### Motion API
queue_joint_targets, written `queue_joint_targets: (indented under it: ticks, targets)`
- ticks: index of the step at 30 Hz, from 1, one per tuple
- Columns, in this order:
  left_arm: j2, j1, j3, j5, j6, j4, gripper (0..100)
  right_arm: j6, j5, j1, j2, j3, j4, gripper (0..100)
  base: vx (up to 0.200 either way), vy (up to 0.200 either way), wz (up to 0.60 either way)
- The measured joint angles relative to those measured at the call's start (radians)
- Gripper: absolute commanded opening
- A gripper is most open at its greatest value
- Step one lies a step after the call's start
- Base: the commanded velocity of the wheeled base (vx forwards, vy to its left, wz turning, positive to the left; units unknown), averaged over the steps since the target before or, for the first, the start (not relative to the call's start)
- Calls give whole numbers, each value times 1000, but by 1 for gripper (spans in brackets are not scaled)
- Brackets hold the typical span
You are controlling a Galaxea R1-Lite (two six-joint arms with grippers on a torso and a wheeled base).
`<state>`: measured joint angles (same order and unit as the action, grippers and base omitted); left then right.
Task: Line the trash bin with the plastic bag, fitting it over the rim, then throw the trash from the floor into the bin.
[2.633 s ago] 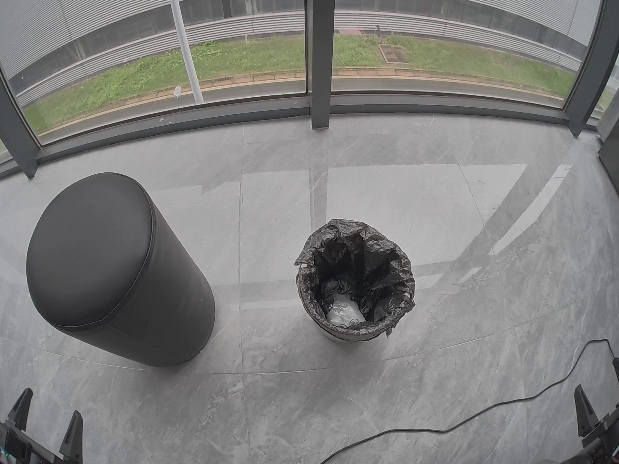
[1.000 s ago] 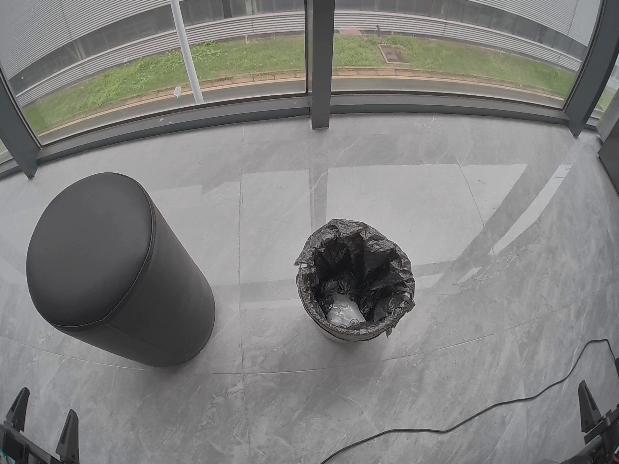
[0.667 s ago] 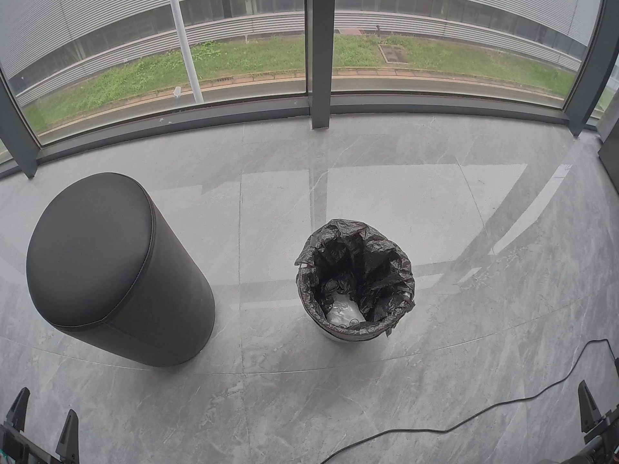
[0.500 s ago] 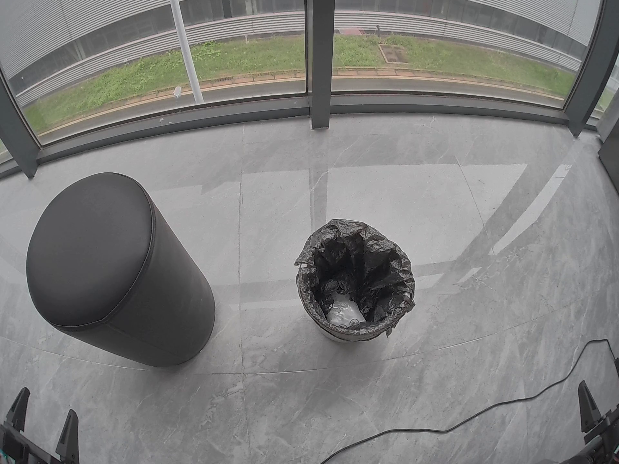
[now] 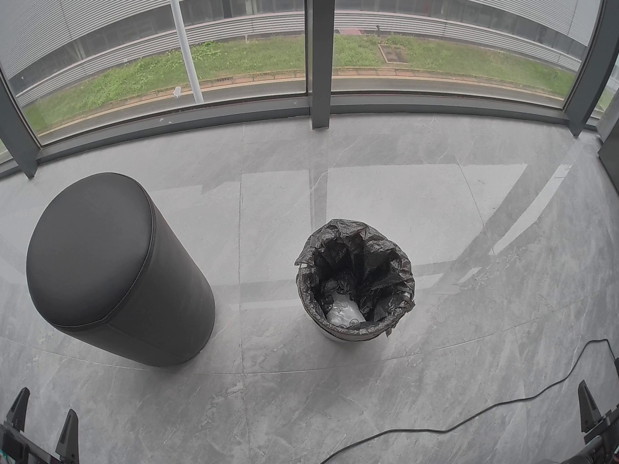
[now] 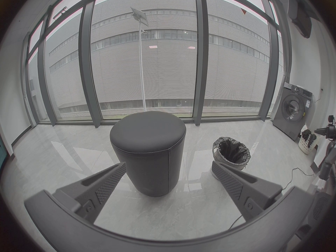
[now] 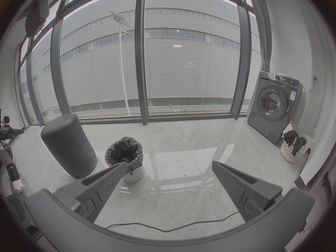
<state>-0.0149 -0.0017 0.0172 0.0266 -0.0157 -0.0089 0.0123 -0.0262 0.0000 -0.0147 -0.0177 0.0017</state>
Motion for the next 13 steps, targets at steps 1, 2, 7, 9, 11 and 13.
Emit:
queue_joint_targets:
  ticks: [1,2,7,9,11,13]
  targets:
    - [0,0,0,0,0,0,100,0,0,0,0,0,0,100,0,0,0]
    - [0,0,0,0,0,0,100,0,0,0,0,0,0,100,0,0,0]
    - [0,0,0,-1,2,0,100,0,0,0,0,0,0,100,0,0,0]
    - [0,0,0,-1,3,0,100,0,0,0,0,0,0,100,0,0,0]
    - [0,0,0,-2,3,0,100,0,0,0,0,0,0,100,0,0,0]
    - [0,0,0,-2,2,0,100,-2,0,0,0,0,0,100,0,0,0]
